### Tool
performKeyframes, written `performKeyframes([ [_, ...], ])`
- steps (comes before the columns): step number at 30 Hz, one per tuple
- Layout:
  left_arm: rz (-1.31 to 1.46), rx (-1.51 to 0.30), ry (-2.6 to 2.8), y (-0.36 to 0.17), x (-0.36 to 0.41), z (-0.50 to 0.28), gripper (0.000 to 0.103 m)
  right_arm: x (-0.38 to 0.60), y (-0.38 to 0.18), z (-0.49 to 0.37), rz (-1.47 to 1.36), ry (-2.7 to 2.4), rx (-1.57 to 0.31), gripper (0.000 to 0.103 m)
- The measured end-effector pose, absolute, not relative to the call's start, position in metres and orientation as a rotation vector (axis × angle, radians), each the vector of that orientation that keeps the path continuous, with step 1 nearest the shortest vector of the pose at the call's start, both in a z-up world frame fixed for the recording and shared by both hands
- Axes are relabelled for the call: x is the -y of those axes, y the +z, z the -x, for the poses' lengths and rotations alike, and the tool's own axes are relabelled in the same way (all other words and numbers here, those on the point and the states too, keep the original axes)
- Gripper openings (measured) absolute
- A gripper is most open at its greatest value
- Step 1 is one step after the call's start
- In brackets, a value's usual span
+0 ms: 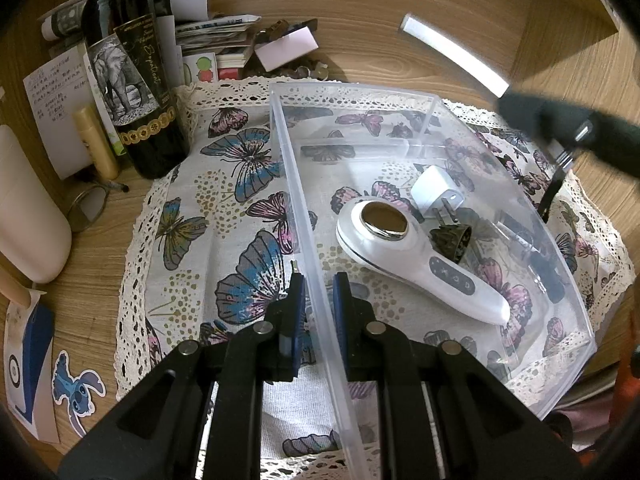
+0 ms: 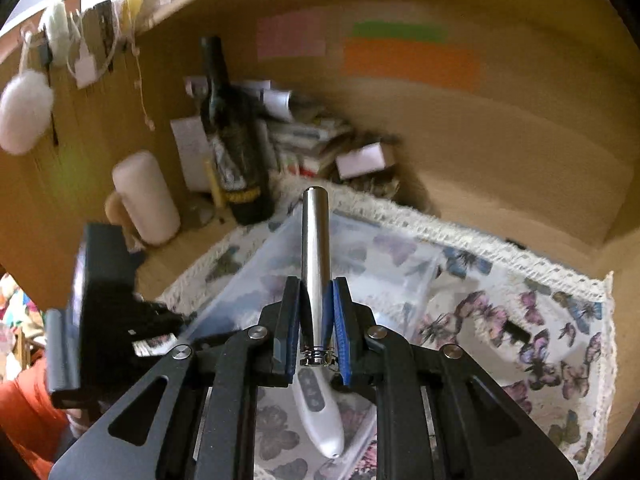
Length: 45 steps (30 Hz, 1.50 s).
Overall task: Organize rigid objects
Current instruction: 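Lift the silver tube into the clear box and release it, then reach the right tool to the small black connector and grasp it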
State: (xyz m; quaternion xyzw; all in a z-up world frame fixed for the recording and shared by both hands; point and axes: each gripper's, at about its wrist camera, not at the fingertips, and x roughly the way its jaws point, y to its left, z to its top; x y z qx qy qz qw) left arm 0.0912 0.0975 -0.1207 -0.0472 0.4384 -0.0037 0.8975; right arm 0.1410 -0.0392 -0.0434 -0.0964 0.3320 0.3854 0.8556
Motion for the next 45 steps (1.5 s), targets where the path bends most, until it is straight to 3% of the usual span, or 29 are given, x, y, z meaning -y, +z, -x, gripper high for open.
performKeyframes([
  [13, 0.093, -0.903, -0.016, -0.121, -0.097, -0.092, 0.014, 0.025, -0.106, -0.166, 0.227, 0.778, -0.926, 0.015],
  [25, 0.091, -0.903, -0.019, -0.12, -0.097, -0.092, 0.014, 0.042, -0.082, -0.163, 0.212, 0.747, -0.844, 0.017],
  [31, 0.09, -0.904, -0.019, -0.12, -0.097, -0.091, 0.014, 0.07, -0.059, -0.168, 0.17, 0.668, -0.757, 0.031],
  [36, 0.09, -0.903, -0.019, -0.12, -0.097, -0.092, 0.014, 0.105, -0.044, -0.181, 0.116, 0.554, -0.695, 0.049],
  [45, 0.09, -0.903, -0.02, -0.12, -0.097, -0.091, 0.014, 0.14, -0.068, -0.232, 0.096, 0.391, -0.763, 0.049],
])
